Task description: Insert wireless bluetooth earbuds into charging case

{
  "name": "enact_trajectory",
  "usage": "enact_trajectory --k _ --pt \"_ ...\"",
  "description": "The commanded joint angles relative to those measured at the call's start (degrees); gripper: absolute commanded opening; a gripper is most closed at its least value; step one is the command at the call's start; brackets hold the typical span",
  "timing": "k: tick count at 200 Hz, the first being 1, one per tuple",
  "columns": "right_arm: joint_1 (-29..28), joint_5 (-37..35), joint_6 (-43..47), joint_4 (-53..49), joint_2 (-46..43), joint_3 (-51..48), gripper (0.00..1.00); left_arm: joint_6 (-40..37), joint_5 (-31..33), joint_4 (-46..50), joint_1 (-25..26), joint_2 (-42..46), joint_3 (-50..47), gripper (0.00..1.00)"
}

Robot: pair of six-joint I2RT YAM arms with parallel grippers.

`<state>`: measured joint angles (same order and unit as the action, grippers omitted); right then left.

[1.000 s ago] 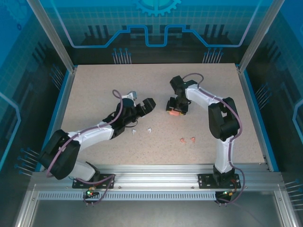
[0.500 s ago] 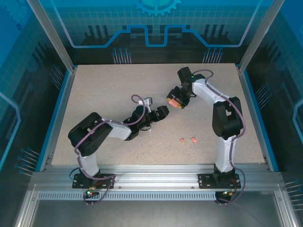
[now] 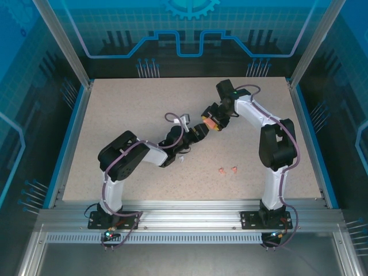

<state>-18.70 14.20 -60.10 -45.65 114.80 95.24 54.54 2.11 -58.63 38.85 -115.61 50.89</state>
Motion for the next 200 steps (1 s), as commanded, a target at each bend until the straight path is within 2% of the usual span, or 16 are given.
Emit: enact_trajectory --k 1,40,73,114,145,200 --pt "0.3 1.4 -1.1 0.3 -2.1 -0.3 0.60 1.0 1.4 -2.8 0.4 -1.9 2.6 0.61" --pt "0.3 1.8 -1.0 0.8 -2.1 -1.3 0.60 1.7 2.0 -2.9 0.9 -4.2 5.5 0.54" --pt "0.5 1.9 -0.8 0.8 -2.1 -1.5 0.59 2.0 2.0 -2.9 1.1 -5.5 7.1 0.44" --pt "0.7 1.8 -0.9 1.2 -2.2 -1.7 0.59 2.2 2.2 -2.9 1.2 -5.5 6.7 0.42" --pt "0.7 1.8 -1.0 1.4 -2.1 -1.7 0.59 2.4 2.5 -3.1 1.2 -5.5 6.1 0.38" --pt "0.7 2.4 -0.8 2.3 -2.4 -2.1 0.61 2.5 2.6 -3.1 1.2 -5.8 6.4 0.15"
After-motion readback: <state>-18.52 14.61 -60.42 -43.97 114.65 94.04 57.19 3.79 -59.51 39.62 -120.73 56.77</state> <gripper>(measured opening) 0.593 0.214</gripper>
